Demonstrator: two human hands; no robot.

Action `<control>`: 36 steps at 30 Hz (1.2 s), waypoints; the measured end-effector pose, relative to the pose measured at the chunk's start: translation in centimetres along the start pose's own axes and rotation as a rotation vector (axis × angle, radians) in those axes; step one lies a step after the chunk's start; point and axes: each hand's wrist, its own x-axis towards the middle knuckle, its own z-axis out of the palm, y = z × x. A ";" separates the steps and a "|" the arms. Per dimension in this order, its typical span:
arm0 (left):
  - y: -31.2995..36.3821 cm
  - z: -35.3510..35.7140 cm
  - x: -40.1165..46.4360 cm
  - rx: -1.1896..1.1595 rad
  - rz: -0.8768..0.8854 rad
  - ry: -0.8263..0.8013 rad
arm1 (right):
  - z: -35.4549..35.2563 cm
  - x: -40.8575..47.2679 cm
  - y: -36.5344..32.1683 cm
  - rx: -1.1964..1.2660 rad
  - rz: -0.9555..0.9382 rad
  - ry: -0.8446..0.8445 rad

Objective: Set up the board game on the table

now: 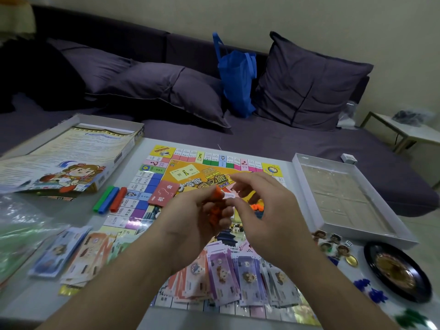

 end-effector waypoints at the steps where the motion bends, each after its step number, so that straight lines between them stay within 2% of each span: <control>1: 0.0 -0.1 0.1 -0.023 0.000 0.017 | 0.1 -0.1 -0.3 -0.012 -0.005 0.015; 7: -0.2 -0.3 -0.1 -0.046 -0.043 0.058 | 1.8 -0.7 -1.0 -0.219 -0.069 -0.173; 11: -0.3 -0.3 -0.3 -0.087 -0.048 0.054 | 1.8 -0.5 -0.8 -0.185 -0.046 -0.210; 14: -0.3 -0.3 -0.3 -0.084 -0.035 0.040 | 1.3 -0.3 -1.1 -0.152 -0.020 -0.170; 18: -0.4 -0.3 0.2 -0.085 -0.033 0.046 | 0.2 0.0 -1.2 0.050 0.127 -0.027; 21: -0.6 -0.7 0.5 0.042 -0.061 0.032 | -0.5 0.4 -0.2 0.186 0.262 0.033; 25: -0.6 -1.1 0.6 0.255 -0.039 -0.083 | -0.9 0.7 1.0 0.357 0.370 0.048; 28: -0.7 -1.1 0.6 0.355 -0.002 -0.121 | -1.0 0.8 1.1 0.448 0.360 0.023; 32: -0.9 -1.2 0.7 0.436 0.059 -0.137 | -1.0 0.7 1.3 0.405 0.318 -0.040; 36: -1.0 -1.4 0.8 0.474 0.115 -0.122 | -1.2 0.6 1.4 0.345 0.255 -0.028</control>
